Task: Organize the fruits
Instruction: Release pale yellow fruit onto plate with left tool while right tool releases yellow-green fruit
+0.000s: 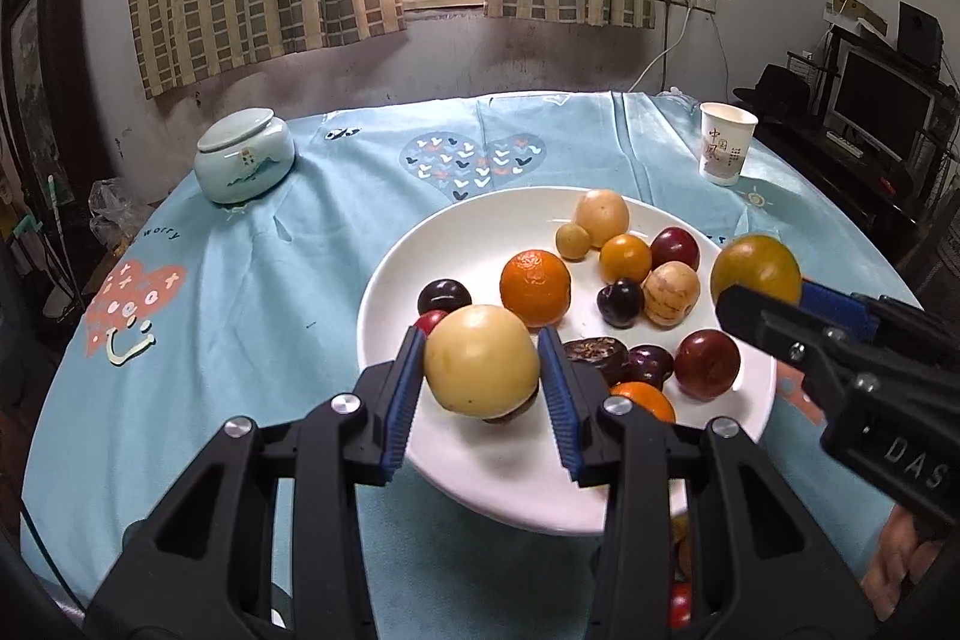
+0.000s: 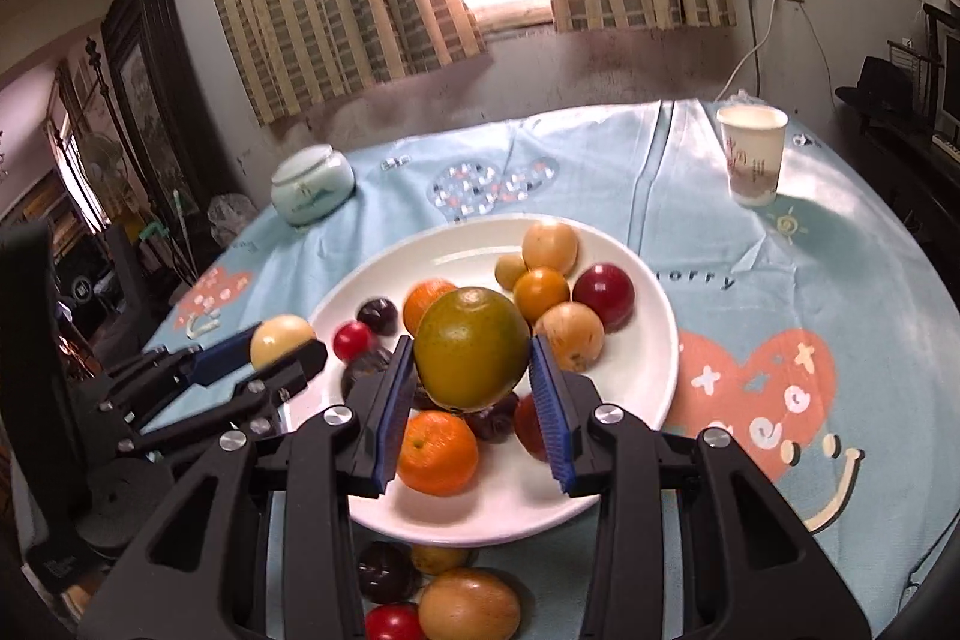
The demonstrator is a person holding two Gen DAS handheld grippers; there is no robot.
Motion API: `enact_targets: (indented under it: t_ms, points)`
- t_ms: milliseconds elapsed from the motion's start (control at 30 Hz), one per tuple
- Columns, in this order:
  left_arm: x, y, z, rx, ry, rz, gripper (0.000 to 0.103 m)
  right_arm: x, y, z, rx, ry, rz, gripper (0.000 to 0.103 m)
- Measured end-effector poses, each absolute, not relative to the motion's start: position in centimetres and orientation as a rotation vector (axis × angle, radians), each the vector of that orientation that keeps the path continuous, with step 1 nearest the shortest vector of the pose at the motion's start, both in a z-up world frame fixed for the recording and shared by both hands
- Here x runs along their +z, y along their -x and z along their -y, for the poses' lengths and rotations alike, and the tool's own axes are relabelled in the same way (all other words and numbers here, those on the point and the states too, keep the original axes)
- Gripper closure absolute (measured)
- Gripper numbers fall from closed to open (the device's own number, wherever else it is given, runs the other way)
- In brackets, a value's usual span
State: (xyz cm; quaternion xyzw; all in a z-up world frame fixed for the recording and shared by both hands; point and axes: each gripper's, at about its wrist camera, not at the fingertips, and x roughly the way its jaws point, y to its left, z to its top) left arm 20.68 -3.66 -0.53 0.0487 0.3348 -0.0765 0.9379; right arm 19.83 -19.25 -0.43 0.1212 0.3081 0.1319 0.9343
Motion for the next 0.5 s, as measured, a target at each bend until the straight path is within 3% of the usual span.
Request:
enact_targets:
  t_ms: [500]
  points:
    - [-2.6, -22.5, 4.4, -0.17, -0.117, -0.731, 0.063, -2.9, -21.4, 18.0, 0.258, -0.205, -0.697, 0.064]
